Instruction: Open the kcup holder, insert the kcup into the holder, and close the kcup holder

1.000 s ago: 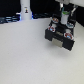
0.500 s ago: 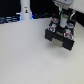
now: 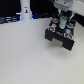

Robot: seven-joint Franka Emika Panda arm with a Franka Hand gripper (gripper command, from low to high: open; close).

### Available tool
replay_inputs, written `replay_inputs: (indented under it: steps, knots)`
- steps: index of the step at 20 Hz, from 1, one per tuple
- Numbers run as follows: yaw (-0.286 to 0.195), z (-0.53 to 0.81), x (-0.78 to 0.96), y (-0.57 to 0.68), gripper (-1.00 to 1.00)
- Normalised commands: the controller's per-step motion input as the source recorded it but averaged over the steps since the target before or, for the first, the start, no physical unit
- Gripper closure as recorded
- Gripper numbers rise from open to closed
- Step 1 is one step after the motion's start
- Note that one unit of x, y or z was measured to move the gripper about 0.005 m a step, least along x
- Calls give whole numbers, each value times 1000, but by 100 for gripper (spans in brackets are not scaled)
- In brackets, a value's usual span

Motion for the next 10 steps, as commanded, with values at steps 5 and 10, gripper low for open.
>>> replay_inputs:
  steps: [5,10]
  knots:
    - [-5,15,-21,-272,100]
    - [-9,-21,125,-3,100]
